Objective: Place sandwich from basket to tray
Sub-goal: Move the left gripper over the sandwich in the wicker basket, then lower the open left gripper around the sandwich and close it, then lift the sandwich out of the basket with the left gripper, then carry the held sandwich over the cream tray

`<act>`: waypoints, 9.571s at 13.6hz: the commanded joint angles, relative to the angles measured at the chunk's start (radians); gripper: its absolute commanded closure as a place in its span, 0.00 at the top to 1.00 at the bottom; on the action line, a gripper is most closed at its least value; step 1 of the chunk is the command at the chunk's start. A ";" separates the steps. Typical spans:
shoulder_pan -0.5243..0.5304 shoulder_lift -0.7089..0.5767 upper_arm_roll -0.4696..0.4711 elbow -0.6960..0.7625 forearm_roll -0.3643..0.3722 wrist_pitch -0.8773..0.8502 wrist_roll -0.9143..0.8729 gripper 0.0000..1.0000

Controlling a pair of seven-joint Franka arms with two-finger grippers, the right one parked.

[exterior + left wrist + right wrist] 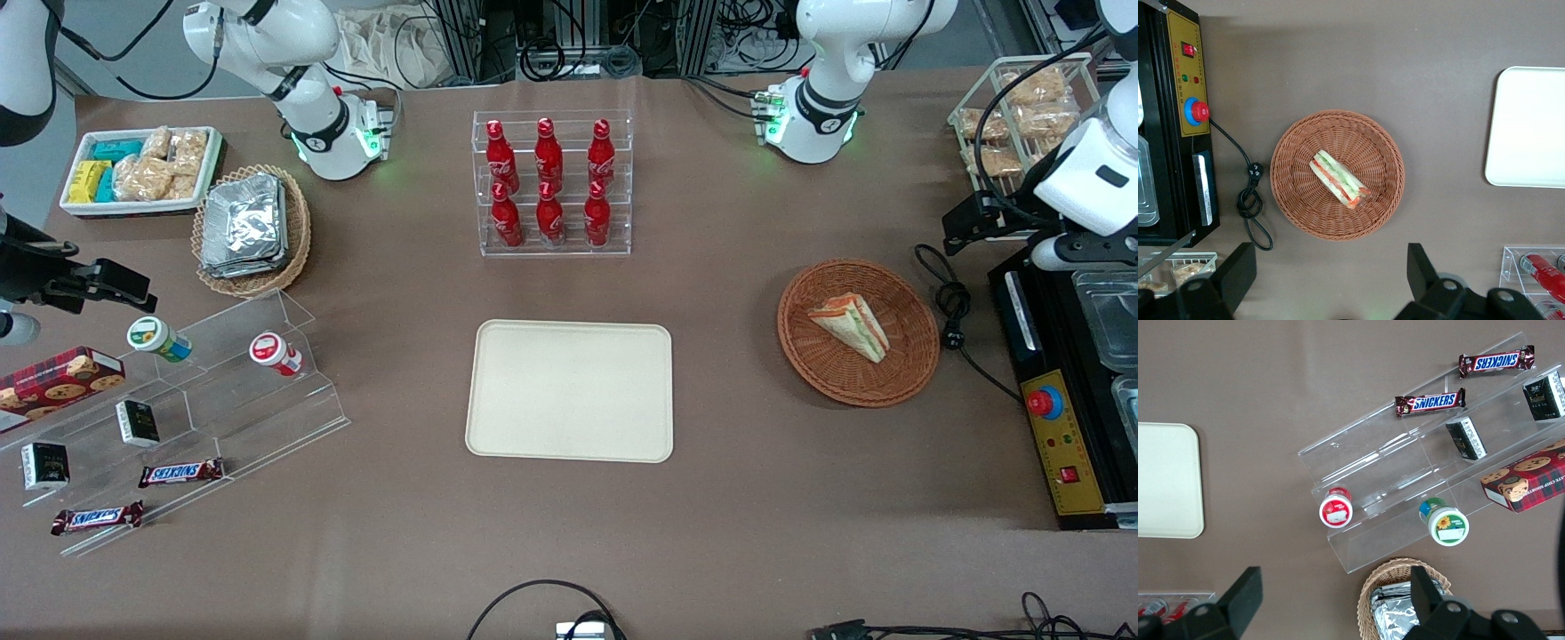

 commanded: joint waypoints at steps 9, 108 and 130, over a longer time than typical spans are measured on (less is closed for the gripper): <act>-0.008 0.027 0.005 -0.053 0.017 0.043 -0.093 1.00; -0.076 0.527 -0.535 -0.237 0.305 0.764 -0.459 0.23; -0.205 0.773 -0.457 -0.123 0.491 0.821 -0.637 0.63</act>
